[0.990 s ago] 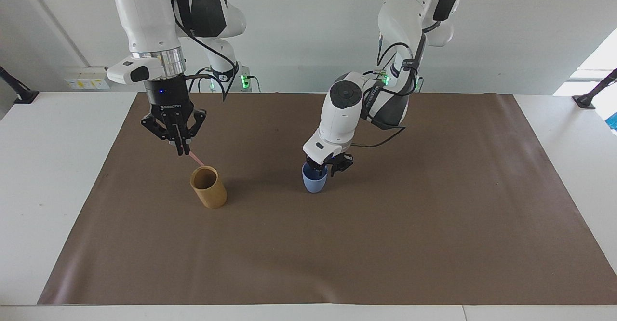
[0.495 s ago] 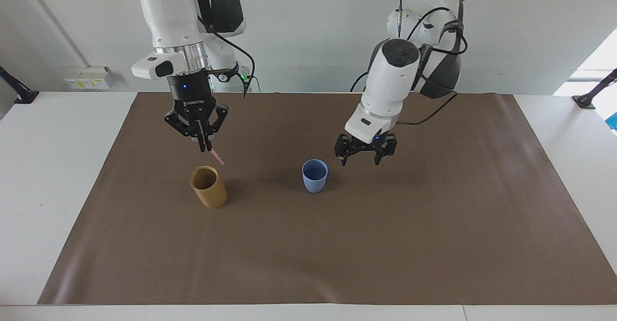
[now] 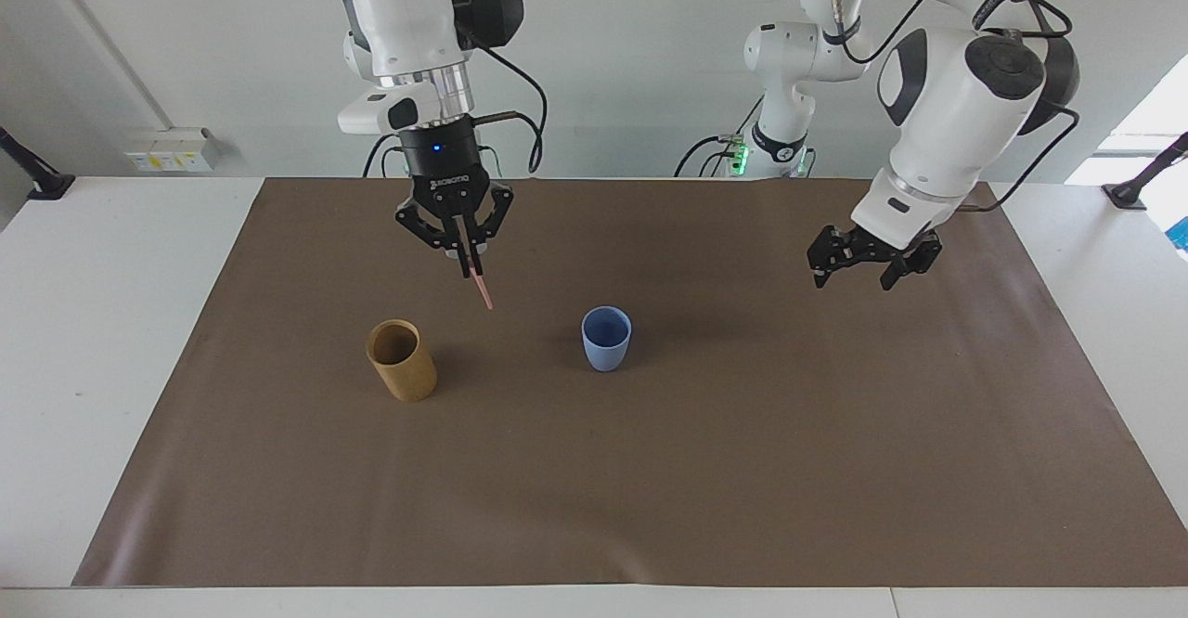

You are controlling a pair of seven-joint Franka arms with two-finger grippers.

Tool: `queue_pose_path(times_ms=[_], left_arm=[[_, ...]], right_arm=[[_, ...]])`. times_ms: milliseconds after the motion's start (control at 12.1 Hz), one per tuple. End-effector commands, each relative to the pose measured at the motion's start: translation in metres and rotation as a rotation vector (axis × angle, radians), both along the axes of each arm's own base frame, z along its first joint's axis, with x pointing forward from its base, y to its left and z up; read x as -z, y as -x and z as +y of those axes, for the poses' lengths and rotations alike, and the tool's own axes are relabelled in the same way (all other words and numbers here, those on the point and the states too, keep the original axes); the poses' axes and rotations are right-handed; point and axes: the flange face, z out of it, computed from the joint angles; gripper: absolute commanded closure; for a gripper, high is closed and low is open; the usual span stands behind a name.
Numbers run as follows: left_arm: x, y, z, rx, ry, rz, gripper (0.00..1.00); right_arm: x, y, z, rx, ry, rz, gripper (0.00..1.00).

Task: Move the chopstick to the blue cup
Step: 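Lower the chopstick into the blue cup with the right gripper while the left gripper withdraws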

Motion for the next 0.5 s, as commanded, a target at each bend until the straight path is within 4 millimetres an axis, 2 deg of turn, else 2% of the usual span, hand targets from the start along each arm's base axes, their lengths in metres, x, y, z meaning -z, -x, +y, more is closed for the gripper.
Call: queue_pose_path(times_ms=[0, 165, 330, 413], left_arm=[[-0.021, 0.016, 0.046, 0.060, 0.001, 0.005, 0.00], [-0.042, 0.024, 0.073, 0.097, 0.000, 0.006, 0.00], [-0.079, 0.035, 0.084, 0.079, 0.000, -0.045, 0.00], [-0.093, 0.044, 0.086, 0.077, -0.008, -0.055, 0.00]], right_arm=[[0.009, 0.000, 0.038, -0.039, -0.020, -0.036, 1.00], [0.018, 0.005, 0.068, -0.058, -0.039, -0.053, 1.00], [0.026, 0.011, 0.092, -0.087, -0.031, -0.068, 1.00], [0.029, 0.012, 0.096, -0.092, -0.011, -0.078, 1.00]])
